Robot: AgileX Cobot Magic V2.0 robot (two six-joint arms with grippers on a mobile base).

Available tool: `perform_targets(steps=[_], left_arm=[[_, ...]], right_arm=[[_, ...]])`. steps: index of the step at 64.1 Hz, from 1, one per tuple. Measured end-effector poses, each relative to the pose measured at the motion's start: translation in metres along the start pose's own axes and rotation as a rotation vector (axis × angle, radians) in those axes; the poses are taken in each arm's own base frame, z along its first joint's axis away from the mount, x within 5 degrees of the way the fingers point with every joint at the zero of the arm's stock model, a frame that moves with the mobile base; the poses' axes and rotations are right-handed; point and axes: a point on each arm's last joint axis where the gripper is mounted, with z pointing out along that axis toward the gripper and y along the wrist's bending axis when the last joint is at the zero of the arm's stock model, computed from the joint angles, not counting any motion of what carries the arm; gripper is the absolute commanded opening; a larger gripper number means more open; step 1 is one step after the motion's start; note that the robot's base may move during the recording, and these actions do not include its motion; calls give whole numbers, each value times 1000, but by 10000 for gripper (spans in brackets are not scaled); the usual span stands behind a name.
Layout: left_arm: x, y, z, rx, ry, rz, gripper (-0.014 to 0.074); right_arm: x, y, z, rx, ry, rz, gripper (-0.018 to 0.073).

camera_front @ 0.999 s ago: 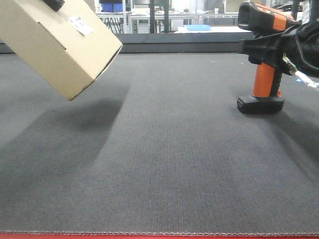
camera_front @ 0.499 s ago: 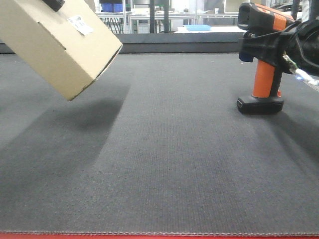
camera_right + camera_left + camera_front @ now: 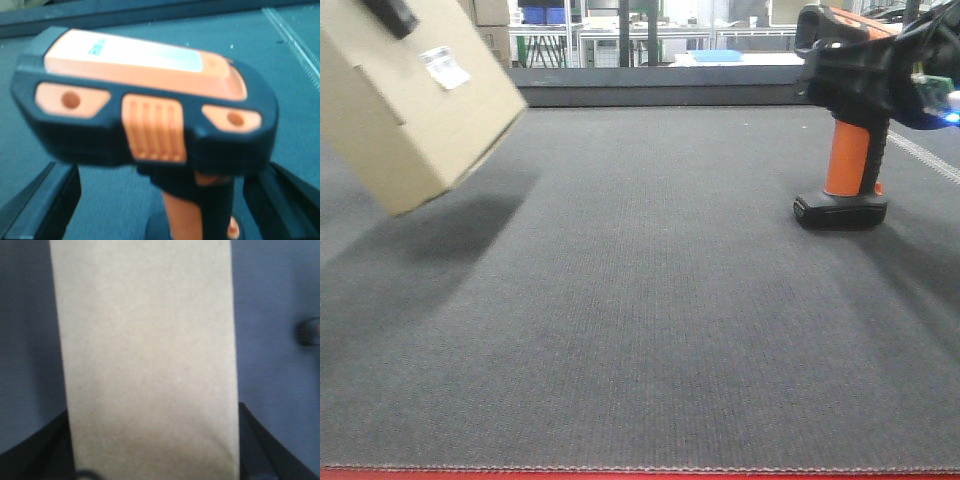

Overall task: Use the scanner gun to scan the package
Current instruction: 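Release the scanner and lower the tan box onto the table with left gripper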

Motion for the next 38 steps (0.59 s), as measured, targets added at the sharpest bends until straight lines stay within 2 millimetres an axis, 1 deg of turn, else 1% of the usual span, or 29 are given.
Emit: perform_targets(steps=[9,24,31,38], left_arm=[[-4,8,-9,-134,-10,49,-111],[-2,26,-14,-340,22,99,-111],[-2,37,-19,-469,38,118,-111],[-2,41,-21,-512,43,127,-111]], right_arm=[[2,-1,-13,-12,46,4,571],[3,-6,-43,-31,75,11,571],[-4,-6,-62,-57,68,23,571],[-16,-5,-80,-89,44,41,571]])
